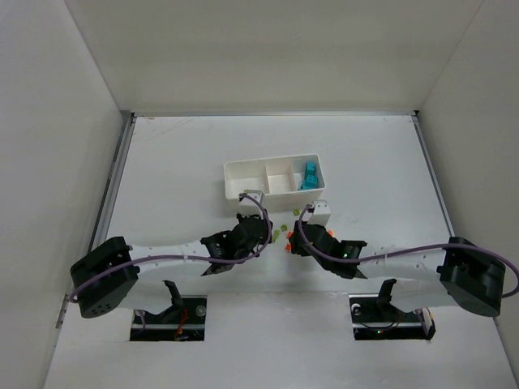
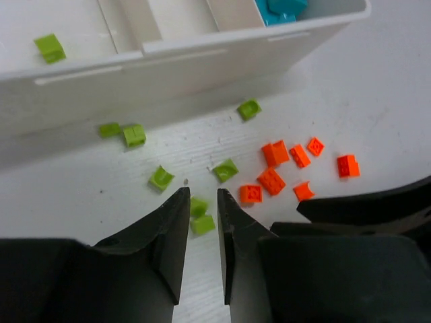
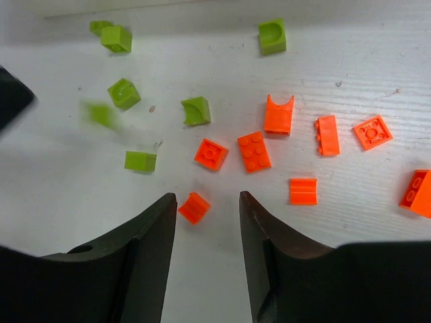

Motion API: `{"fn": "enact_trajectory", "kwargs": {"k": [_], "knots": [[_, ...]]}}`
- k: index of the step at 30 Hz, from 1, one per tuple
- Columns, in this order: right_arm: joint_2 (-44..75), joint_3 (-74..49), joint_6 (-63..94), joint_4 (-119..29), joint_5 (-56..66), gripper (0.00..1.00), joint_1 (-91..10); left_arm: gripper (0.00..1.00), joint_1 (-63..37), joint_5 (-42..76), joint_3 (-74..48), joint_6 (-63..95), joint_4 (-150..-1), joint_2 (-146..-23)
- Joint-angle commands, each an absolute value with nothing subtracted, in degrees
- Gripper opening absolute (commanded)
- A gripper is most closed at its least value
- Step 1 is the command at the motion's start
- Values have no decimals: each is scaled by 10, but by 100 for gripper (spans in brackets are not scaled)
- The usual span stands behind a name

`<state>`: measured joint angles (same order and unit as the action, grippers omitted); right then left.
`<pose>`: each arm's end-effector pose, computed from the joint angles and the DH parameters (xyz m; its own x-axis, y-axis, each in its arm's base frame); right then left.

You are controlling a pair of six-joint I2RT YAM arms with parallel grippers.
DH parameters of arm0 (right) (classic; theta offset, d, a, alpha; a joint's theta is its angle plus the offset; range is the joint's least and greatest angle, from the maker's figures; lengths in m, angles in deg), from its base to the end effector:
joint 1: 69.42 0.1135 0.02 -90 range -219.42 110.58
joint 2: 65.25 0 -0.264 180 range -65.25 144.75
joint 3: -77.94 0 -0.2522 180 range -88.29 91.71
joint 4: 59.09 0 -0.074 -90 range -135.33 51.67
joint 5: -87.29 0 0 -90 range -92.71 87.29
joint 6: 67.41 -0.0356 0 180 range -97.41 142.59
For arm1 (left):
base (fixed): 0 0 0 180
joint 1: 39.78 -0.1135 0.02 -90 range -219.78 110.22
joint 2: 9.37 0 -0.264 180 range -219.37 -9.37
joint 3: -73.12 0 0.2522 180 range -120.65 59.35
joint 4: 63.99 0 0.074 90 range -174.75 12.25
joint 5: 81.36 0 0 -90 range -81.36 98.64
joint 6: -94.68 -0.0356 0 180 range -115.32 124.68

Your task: Sort the legos into containers by color

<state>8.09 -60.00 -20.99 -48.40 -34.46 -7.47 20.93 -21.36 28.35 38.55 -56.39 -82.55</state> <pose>0.1282 0.2007 0.1657 -0.6183 0.0861 -0.7812 -0.1936 0.9467 0.2576 0.1444 -0.2210 0.2090 -0.4378 -0.2060 -0.8751 0.3404 0.8629 -0.3735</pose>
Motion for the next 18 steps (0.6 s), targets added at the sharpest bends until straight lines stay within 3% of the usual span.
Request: {"fn": "enact_trajectory", "kwargs": {"k": [1, 13, 18], "knots": [[50, -614, -217, -488, -363, 48, -79, 20, 229, -247, 298, 411, -568, -820], [16, -627, -229, -471, -367, 48, -79, 21, 189, -228, 260, 365, -583, -814], [4, -632, -229, -460, -363, 44, -79, 35, 233, -218, 276, 408, -603, -841]]}}
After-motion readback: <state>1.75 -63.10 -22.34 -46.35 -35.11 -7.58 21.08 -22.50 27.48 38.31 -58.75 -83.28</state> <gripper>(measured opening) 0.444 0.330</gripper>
